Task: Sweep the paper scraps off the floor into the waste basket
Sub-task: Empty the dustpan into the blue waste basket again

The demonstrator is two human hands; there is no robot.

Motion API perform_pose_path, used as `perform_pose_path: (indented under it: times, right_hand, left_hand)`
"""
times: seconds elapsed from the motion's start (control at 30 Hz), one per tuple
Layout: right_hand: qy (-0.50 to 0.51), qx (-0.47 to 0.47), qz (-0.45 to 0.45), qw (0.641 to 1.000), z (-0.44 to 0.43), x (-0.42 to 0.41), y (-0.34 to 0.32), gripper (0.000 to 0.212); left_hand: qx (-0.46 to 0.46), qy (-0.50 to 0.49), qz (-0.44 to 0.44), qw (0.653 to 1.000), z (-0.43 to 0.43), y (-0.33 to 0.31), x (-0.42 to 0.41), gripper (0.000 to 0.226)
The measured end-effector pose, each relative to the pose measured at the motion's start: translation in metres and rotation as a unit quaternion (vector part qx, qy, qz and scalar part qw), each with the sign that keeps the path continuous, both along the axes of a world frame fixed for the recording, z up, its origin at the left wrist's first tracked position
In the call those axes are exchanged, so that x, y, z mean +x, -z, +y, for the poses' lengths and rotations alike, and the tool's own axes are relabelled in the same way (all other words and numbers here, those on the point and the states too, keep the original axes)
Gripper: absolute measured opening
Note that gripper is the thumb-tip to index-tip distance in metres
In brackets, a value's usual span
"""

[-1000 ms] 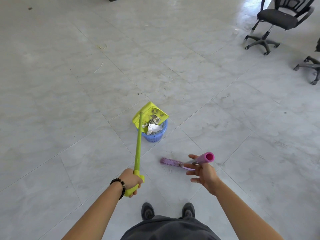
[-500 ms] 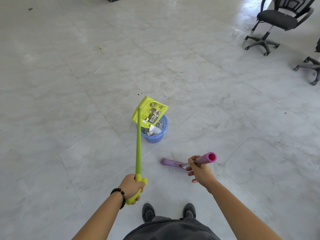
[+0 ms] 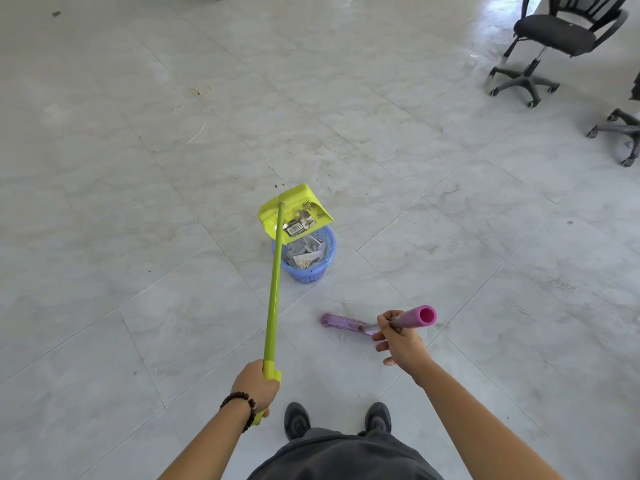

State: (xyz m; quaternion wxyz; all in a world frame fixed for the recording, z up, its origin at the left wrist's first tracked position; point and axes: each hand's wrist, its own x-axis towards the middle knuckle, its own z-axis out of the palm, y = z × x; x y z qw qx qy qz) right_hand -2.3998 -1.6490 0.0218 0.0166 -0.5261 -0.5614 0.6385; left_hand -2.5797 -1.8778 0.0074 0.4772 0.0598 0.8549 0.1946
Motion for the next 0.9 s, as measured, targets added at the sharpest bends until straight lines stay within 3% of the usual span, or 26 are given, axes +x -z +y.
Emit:
perform_pose_path:
  times: [0.17, 0.27, 0.37, 0.47, 0.53, 0.6, 0.7, 0.77, 0.83, 0.9]
  right_hand:
    - [0.004, -0.008, 0.0, 1.0, 0.0, -0.002, 0.0, 0.017]
    - [0.042, -0.061, 0.017, 0.997, 0.004, 0.0, 0.001, 0.009]
    - [0.103, -0.16, 0.054, 0.98, 0.008, 0.004, 0.008, 0.035]
    - [0.259, -0.317, 0.142, 0.901, 0.009, 0.009, 0.015, 0.035]
    - [0.317, -0.379, 0.155, 0.855, 0.01, 0.009, 0.012, 0.038]
    - [0.311, -0.393, 0.12, 0.857, 0.009, 0.004, 0.009, 0.044]
    - [0.257, -0.358, 0.025, 0.897, 0.003, -0.005, 0.007, 0.05]
    - [0.235, -0.319, -0.006, 0.918, -0.001, -0.005, 0.001, 0.031]
    - [0.257, -0.332, -0.003, 0.907, -0.001, -0.002, -0.013, 0.002]
    - [0.271, -0.348, -0.001, 0.897, 0.003, 0.005, -0.027, 0.015]
  left_hand:
    - [-0.01, -0.027, -0.077, 0.997, 0.008, -0.004, -0.014, 0.006]
    - [0.013, -0.042, -0.105, 0.994, 0.015, -0.011, -0.012, 0.006]
    - [0.017, -0.051, -0.098, 0.994, 0.017, -0.011, -0.01, 0.005]
    - [0.019, -0.063, -0.107, 0.992, 0.017, -0.011, -0.014, 0.005]
    - [0.019, -0.06, -0.108, 0.992, 0.018, -0.013, -0.015, 0.005]
    - [0.018, -0.053, -0.102, 0.993, 0.019, -0.013, -0.015, 0.007]
    - [0.019, -0.043, -0.103, 0.994, 0.02, -0.013, -0.013, 0.007]
    - [0.023, -0.036, -0.104, 0.994, 0.022, -0.013, -0.012, 0.007]
    - [0.031, -0.029, -0.106, 0.993, 0.024, -0.015, -0.013, 0.008]
    - [0.04, -0.03, -0.114, 0.992, 0.027, -0.016, -0.015, 0.009]
